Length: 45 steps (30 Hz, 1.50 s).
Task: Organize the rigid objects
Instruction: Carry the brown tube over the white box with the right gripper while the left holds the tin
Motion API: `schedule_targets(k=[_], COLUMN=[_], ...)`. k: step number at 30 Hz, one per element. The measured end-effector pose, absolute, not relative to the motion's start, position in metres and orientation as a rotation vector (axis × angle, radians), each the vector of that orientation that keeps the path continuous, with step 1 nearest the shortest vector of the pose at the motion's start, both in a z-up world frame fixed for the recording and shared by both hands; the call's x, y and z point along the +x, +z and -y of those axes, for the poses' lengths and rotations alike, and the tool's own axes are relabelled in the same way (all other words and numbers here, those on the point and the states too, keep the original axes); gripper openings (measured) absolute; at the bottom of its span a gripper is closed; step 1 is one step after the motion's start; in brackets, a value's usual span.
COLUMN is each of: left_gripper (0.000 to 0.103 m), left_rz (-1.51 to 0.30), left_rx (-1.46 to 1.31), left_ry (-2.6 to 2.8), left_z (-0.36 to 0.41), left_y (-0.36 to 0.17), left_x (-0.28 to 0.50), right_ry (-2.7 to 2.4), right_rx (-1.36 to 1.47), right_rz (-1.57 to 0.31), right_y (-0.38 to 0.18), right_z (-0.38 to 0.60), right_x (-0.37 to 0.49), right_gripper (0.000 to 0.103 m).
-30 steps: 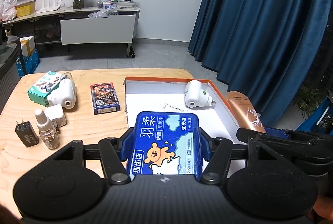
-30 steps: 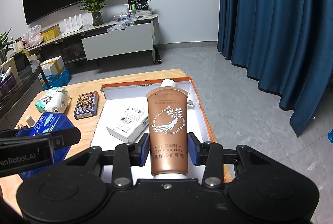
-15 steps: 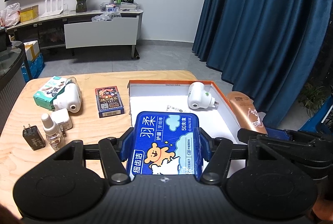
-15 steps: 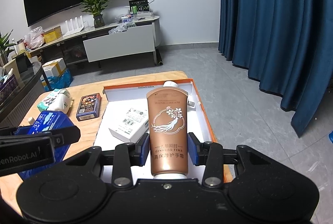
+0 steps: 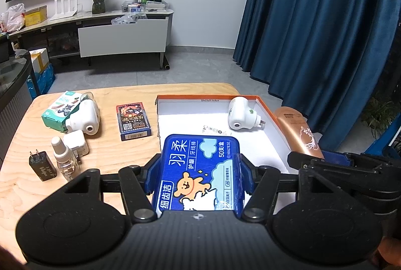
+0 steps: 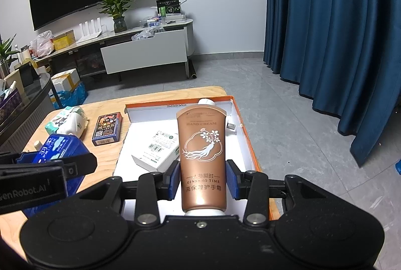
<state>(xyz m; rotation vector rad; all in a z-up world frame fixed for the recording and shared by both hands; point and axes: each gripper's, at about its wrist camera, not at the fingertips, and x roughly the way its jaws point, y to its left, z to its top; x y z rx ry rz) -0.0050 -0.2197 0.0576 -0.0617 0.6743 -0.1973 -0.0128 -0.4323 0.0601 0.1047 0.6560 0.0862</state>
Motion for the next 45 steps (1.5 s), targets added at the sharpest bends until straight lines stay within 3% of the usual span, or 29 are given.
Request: schedule_targets(k=[45], left_gripper=[0.063], left_rz=[-0.713], left_rx=[-0.077], left_ry=[-0.181], left_z=[0.218], left_y=[0.049], left_x=[0.001], right_ry=[0.086], right_rx=[0.101], right_rz=[-0.681], right_y=[0.043], right_z=[0.434], right_x=[-0.010], right_gripper=[0.047])
